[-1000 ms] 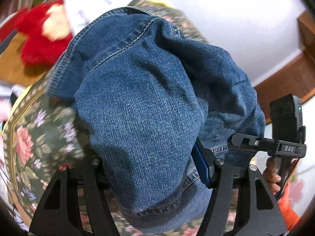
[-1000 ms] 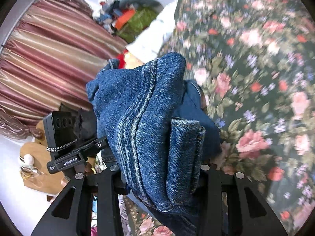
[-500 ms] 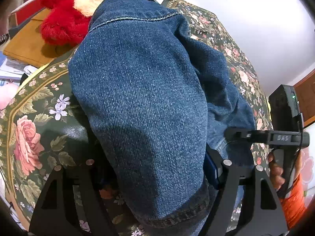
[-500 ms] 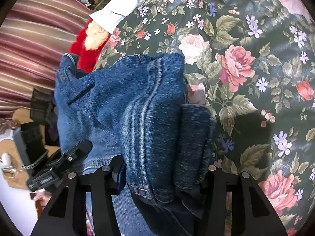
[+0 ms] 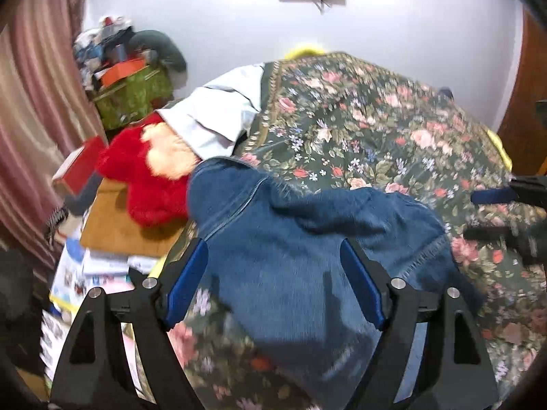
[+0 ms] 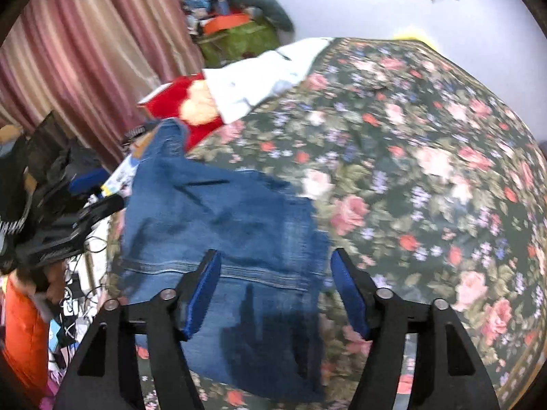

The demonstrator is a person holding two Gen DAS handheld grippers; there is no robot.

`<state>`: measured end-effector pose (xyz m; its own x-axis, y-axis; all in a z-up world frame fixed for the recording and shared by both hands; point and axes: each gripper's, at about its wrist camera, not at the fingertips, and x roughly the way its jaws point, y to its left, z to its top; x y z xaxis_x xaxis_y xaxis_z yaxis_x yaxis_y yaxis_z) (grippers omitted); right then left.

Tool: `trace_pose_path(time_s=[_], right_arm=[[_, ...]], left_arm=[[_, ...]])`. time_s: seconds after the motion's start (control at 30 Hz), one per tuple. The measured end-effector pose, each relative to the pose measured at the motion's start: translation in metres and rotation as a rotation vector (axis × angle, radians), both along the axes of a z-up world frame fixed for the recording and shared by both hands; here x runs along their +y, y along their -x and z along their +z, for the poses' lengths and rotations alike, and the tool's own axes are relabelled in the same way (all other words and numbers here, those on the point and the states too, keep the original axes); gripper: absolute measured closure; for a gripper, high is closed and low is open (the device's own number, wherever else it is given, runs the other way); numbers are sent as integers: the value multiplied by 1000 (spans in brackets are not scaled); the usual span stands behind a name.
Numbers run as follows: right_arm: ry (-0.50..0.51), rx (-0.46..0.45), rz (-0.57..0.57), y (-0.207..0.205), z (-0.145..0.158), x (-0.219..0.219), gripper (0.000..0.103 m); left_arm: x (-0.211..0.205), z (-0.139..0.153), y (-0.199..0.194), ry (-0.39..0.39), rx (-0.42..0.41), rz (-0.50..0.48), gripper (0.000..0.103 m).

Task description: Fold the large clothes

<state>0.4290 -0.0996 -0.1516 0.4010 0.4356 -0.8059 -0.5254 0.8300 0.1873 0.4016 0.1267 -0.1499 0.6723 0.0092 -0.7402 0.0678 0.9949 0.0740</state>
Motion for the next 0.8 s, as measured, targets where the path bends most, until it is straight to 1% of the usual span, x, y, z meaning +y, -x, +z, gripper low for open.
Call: trace_pose_path(time_s=[0.07,0.1,0.2,0.27,0.3,0.37,0.4,0.43,0.47,0.53,0.63,0.7,0.8], right_arm=[[16,12,38,3,-13,18,36],[28,21,51,4,-21,25,36],[108,54,71,4,-60,44,36],[180,59,81,6,-81,46,36],[209,55,84,6,-88,44,36],[209,57,90,7,-95,33,33],[214,75,78,5,-98,26,32],[219,100,66,4,-100,17,27],[206,128,60,4,-101,9,23],[174,194,20,3,-106,-14,22],[171,238,-26,7,-107,-38,22],[172,239,-55,16,-100,-51,22],[178,186,-86,34,-79,-63,22]], left_arm=[[-3,-14,-26,-22,49,15,24],[-1,-23,-40,-31,69,47,24],[10,-34,-63,-22,90,118,23],[17,-43,-77,-8,115,169,21],[17,-46,-82,-25,119,181,21],[11,-47,-81,-74,113,180,21],[7,-45,-77,-99,105,177,21],[3,-40,-69,-116,91,170,21],[0,-34,-61,-117,78,160,21],[-6,-20,-40,-107,47,130,21],[-16,-6,0,-84,23,73,20],[-22,-5,23,-75,31,45,18],[-31,-5,62,-64,52,31,18]])
